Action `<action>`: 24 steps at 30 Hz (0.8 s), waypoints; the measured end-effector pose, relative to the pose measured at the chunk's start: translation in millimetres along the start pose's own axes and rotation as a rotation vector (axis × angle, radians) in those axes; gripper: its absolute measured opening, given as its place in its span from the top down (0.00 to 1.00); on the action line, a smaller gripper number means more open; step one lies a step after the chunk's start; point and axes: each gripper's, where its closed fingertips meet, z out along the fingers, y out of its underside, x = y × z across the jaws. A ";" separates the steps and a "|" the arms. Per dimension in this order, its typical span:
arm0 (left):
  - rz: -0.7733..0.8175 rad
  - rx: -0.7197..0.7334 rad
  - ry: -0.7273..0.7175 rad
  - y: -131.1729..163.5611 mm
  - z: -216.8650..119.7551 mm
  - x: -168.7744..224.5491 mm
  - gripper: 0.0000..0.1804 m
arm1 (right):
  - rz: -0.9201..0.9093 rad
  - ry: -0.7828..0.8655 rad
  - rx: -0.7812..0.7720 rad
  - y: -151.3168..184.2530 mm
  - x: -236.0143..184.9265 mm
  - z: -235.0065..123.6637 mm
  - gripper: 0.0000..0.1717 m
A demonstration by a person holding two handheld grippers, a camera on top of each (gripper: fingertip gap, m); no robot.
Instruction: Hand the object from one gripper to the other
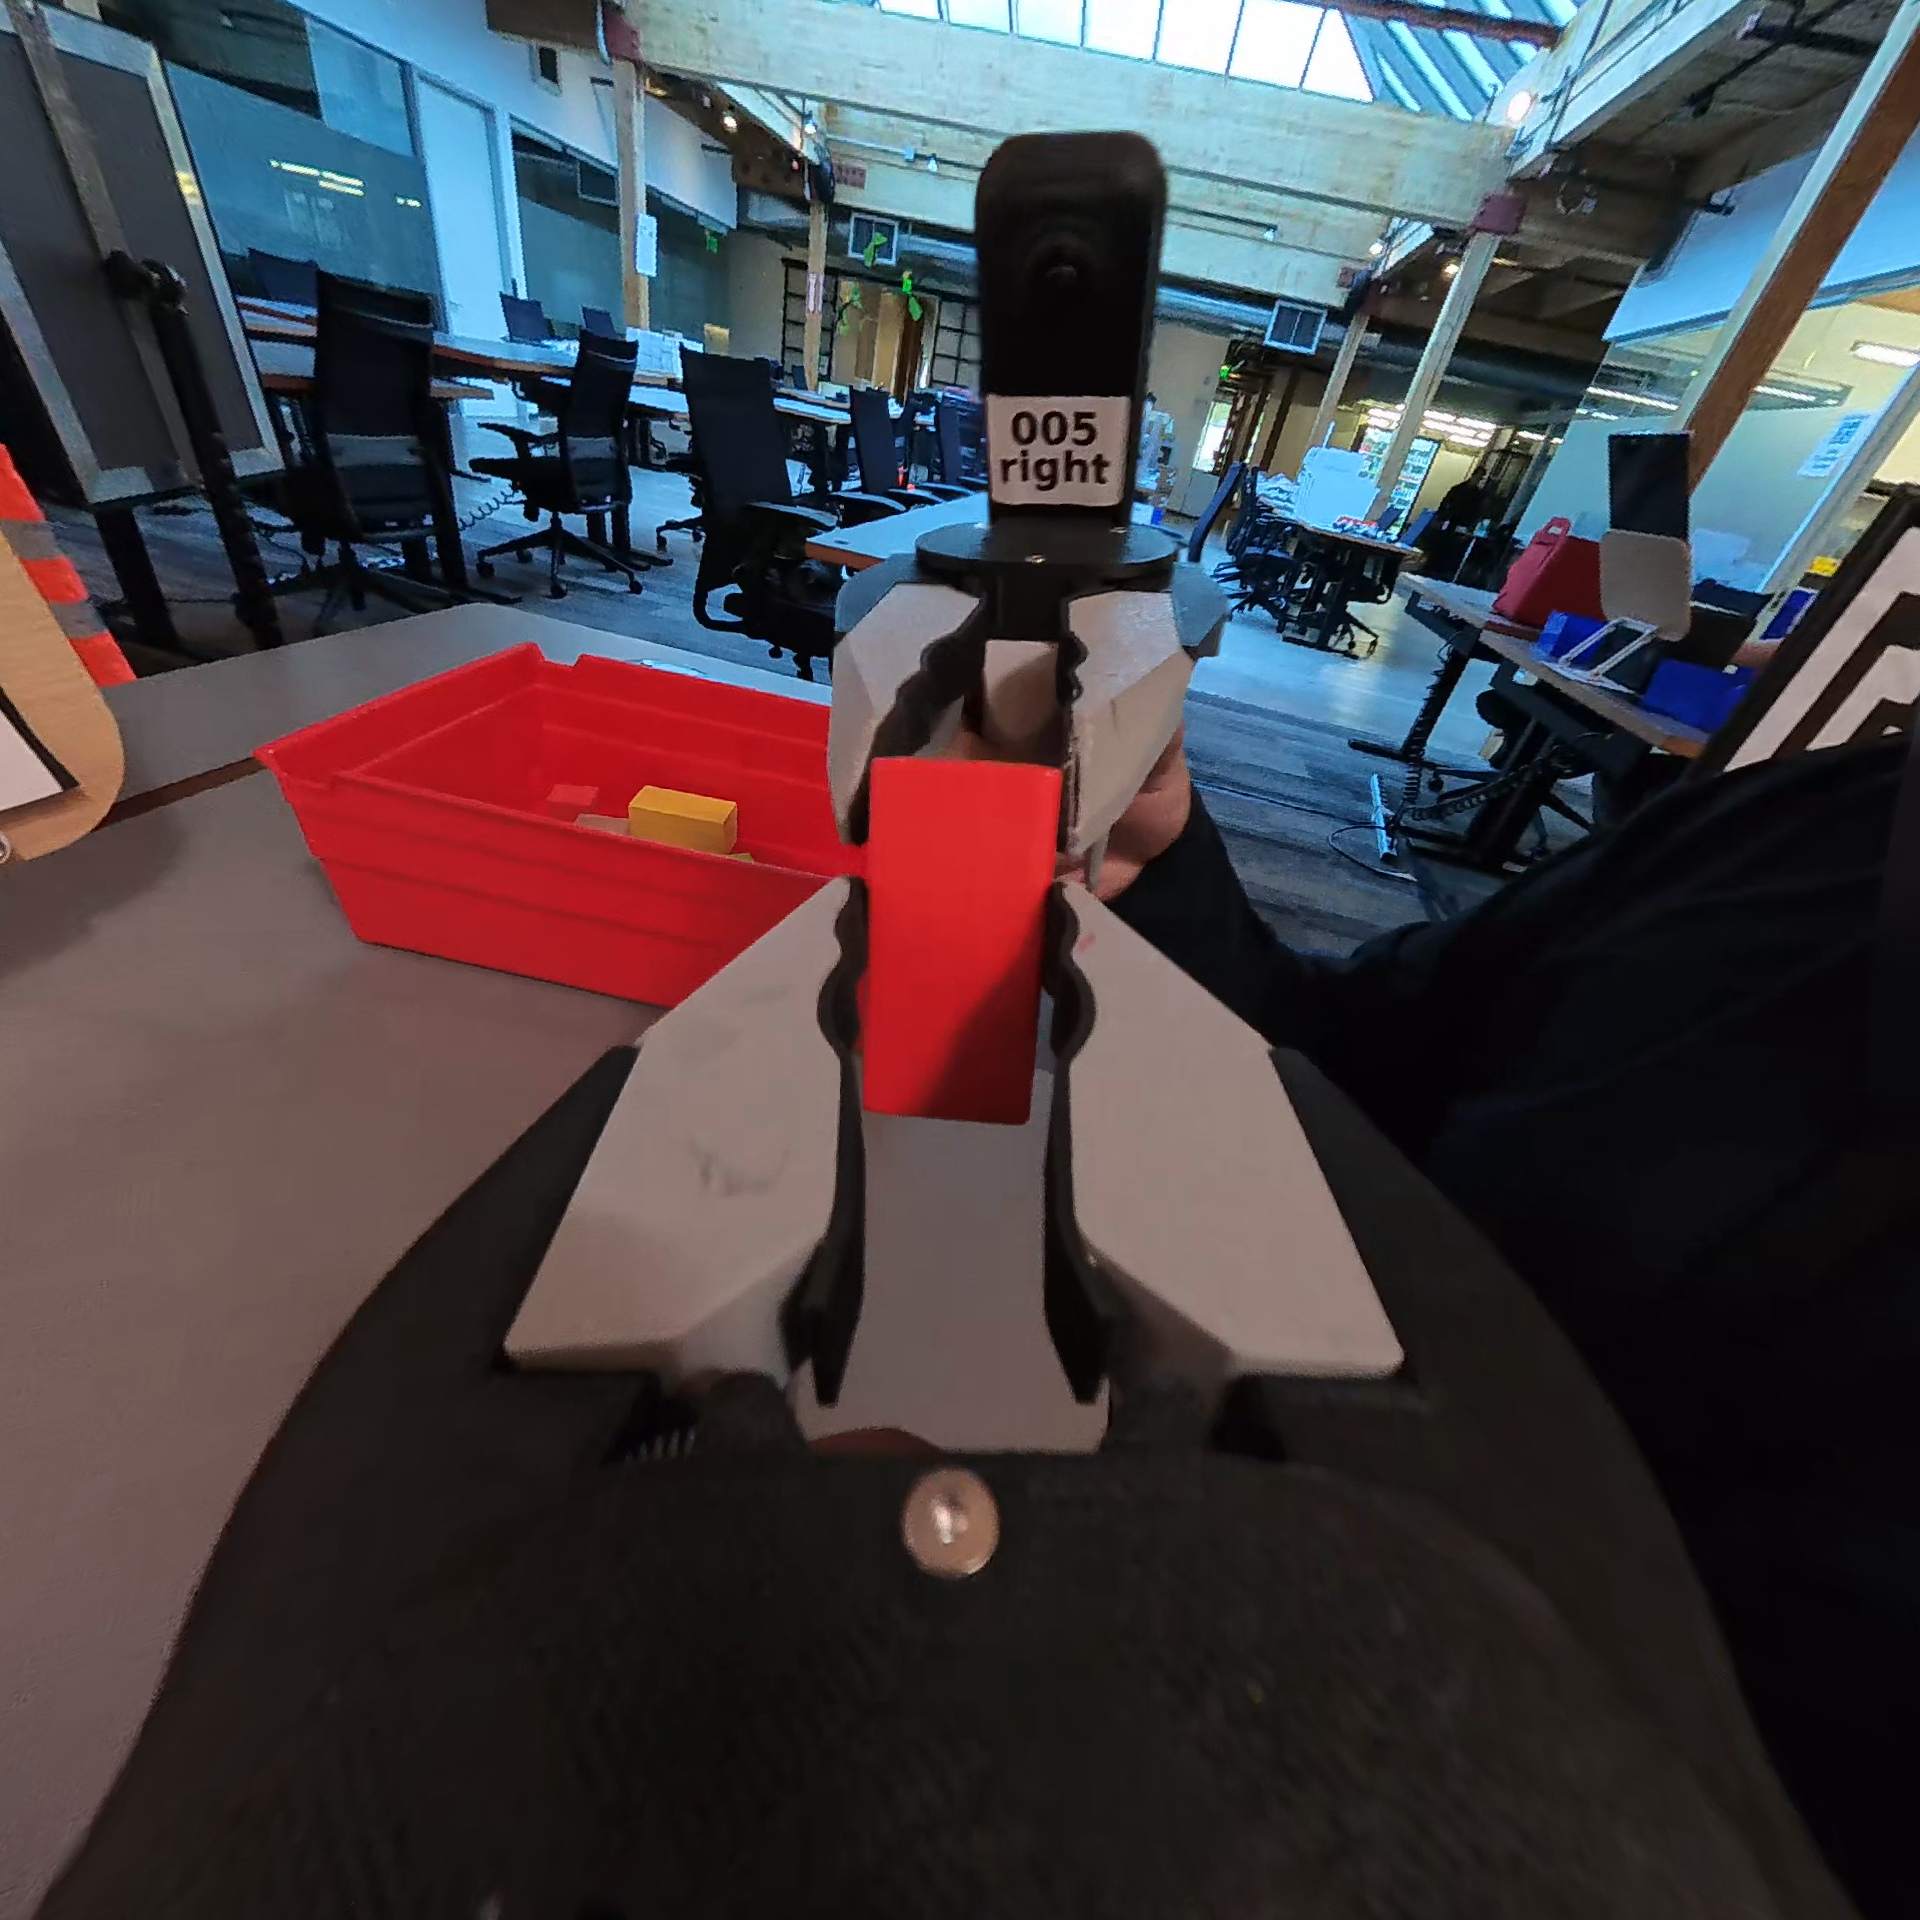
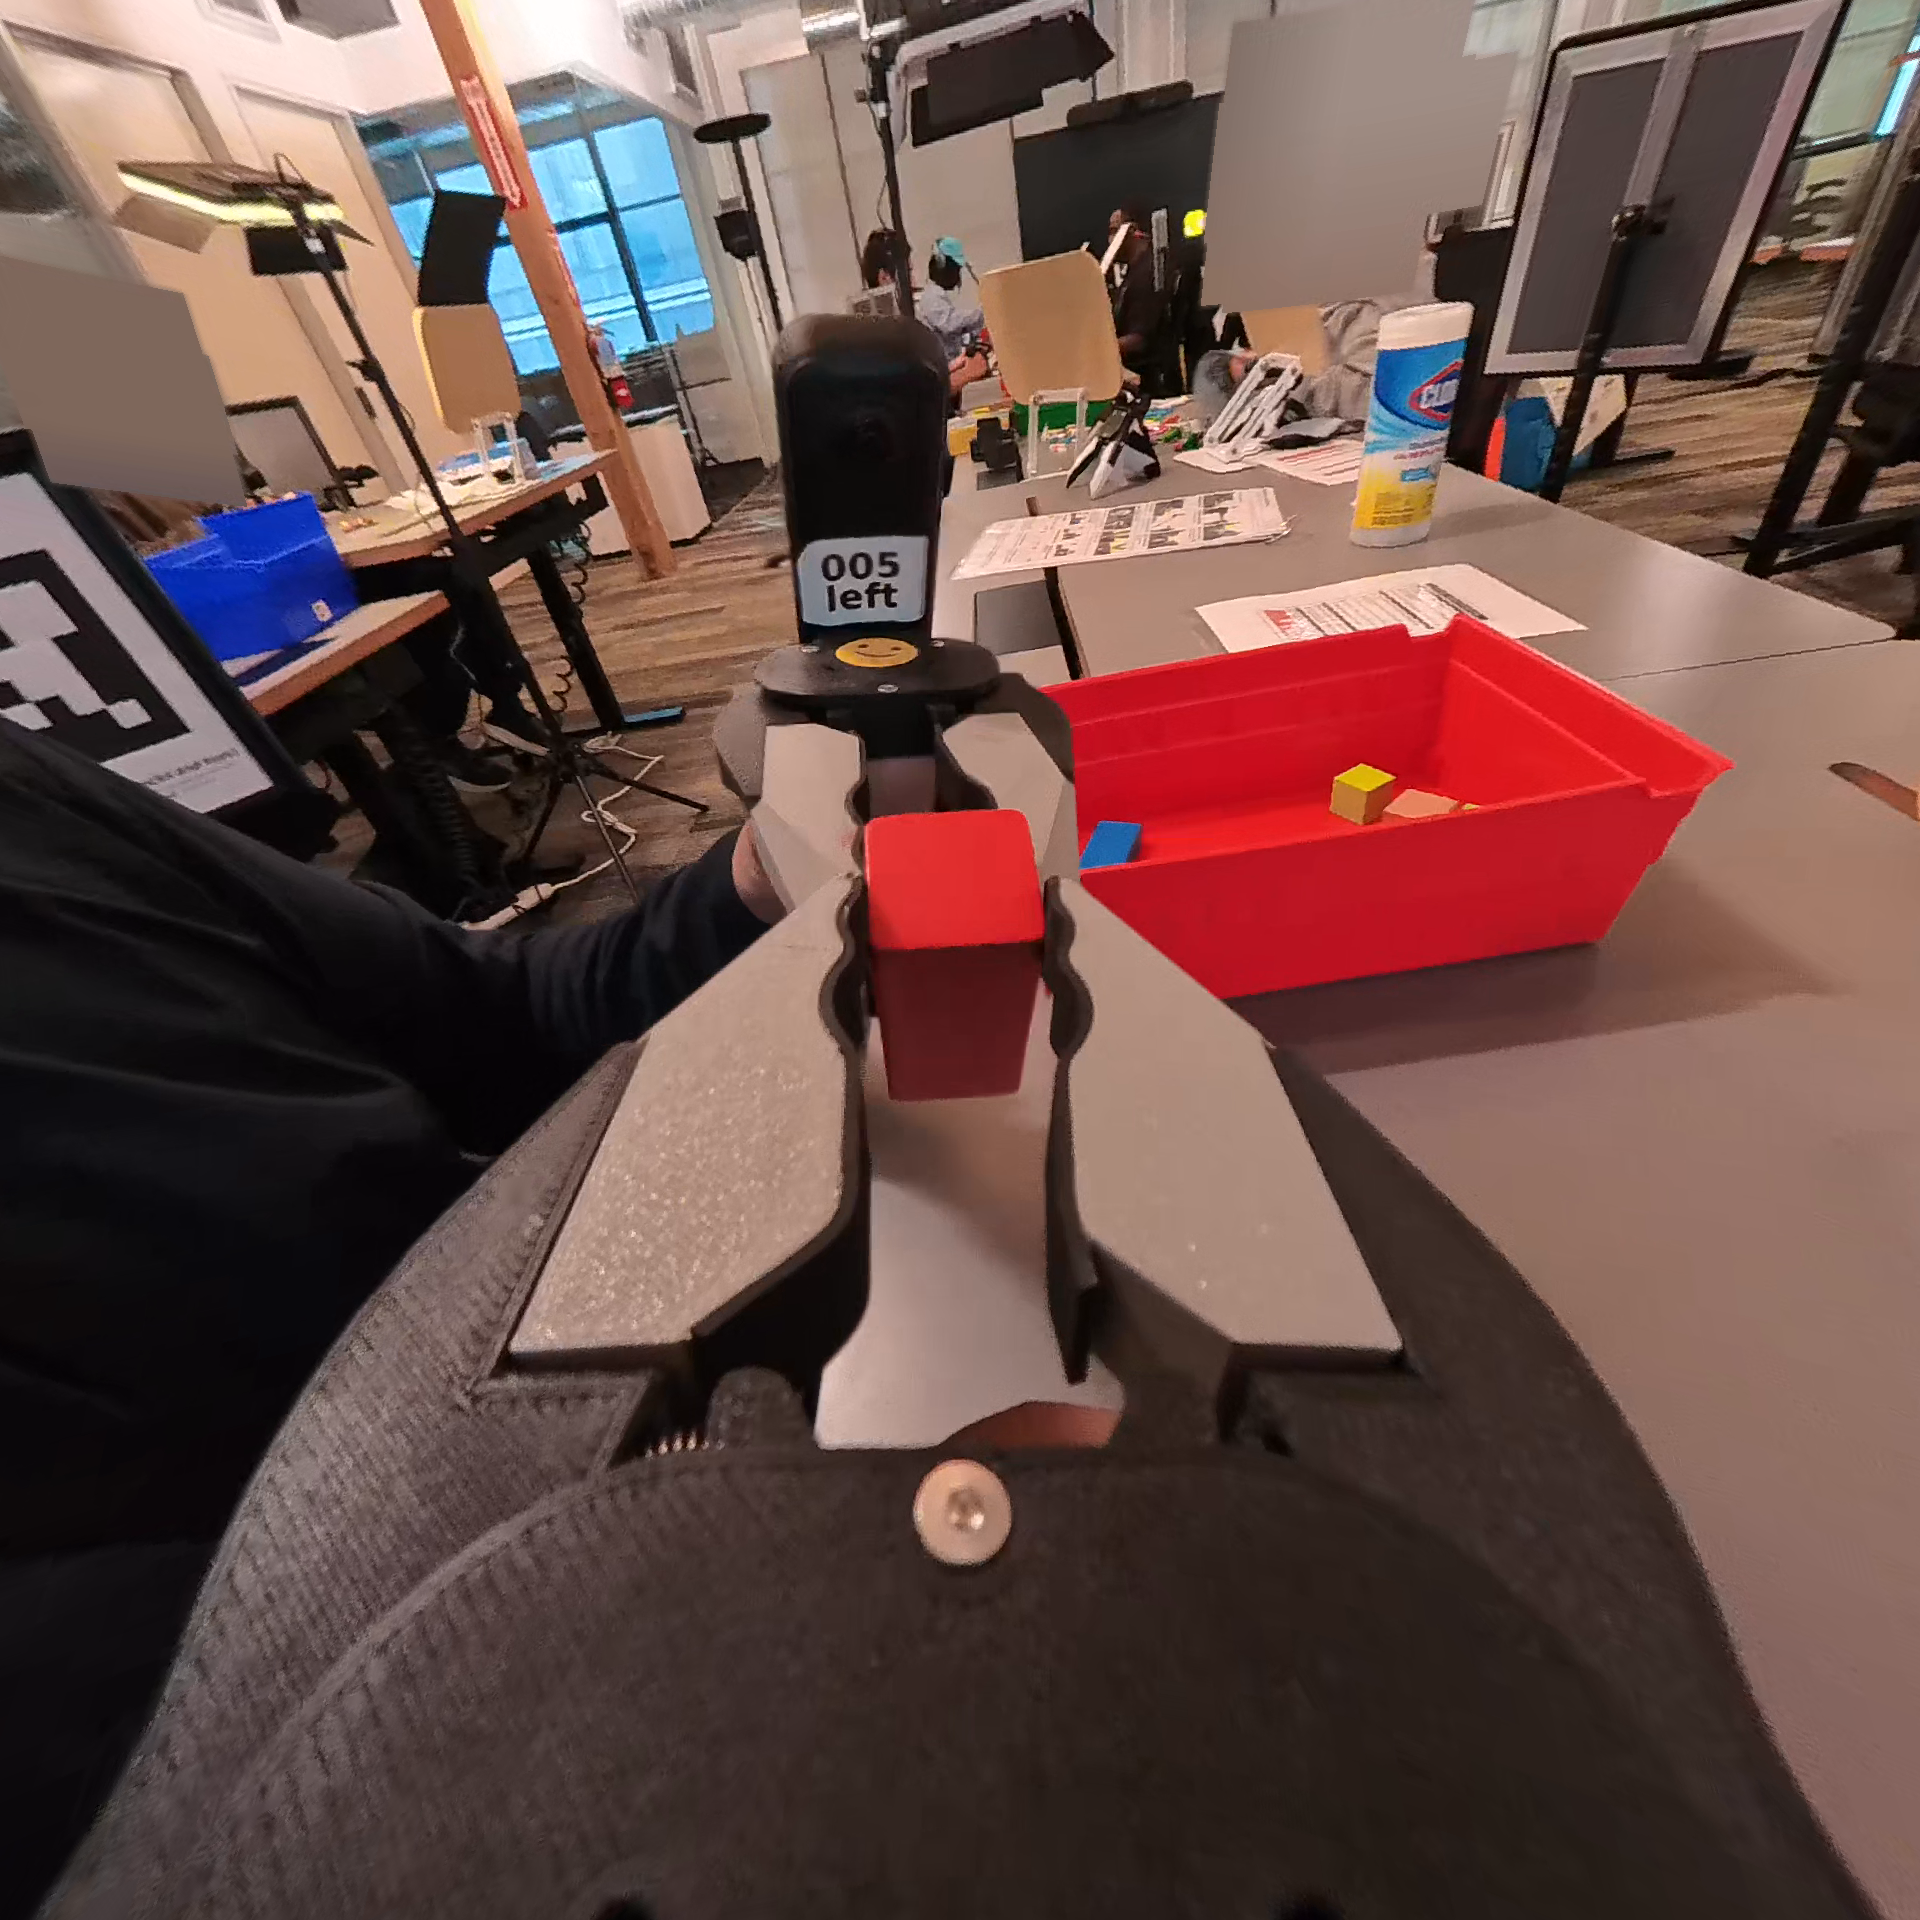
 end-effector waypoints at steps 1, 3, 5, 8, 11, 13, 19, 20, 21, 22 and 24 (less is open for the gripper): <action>-0.015 0.000 -0.002 1.4 0.1 -1.4 0.83 | -0.002 0.012 -0.002 0.2 1.1 1.1 0.82; -0.039 -0.001 0.025 5.1 -1.1 -0.8 0.83 | -0.002 0.022 0.001 -0.5 1.1 2.6 0.82; -0.064 -0.025 0.064 12.6 -2.4 0.5 0.83 | -0.006 0.033 0.018 -4.4 0.6 1.0 0.82; -0.093 -0.035 0.092 17.1 -4.0 0.7 0.83 | -0.017 0.044 0.024 -6.9 0.3 -1.1 0.82; -0.051 -0.067 0.075 21.2 -2.9 0.9 0.84 | 0.005 0.033 0.036 -6.6 1.1 1.9 0.82; -0.017 -0.092 0.034 23.4 -3.5 -1.9 0.84 | 0.030 0.018 0.046 -5.4 3.5 3.0 0.82; -0.045 -0.092 0.006 21.3 -9.6 -6.1 0.84 | 0.045 -0.001 -0.006 6.9 7.2 6.3 0.83; -0.044 -0.099 -0.001 22.6 -9.7 -7.3 0.84 | 0.035 0.012 -0.013 7.8 8.1 6.9 0.82; -0.043 -0.100 -0.008 23.0 -9.7 -8.4 0.84 | 0.027 0.023 -0.020 8.6 9.0 7.2 0.82; -0.045 -0.103 -0.007 23.8 -9.4 -8.1 0.84 | 0.024 0.023 -0.026 9.3 8.8 7.1 0.82; -0.058 -0.102 -0.007 24.2 -8.1 -7.9 0.84 | 0.027 0.022 -0.032 9.6 8.9 5.9 0.82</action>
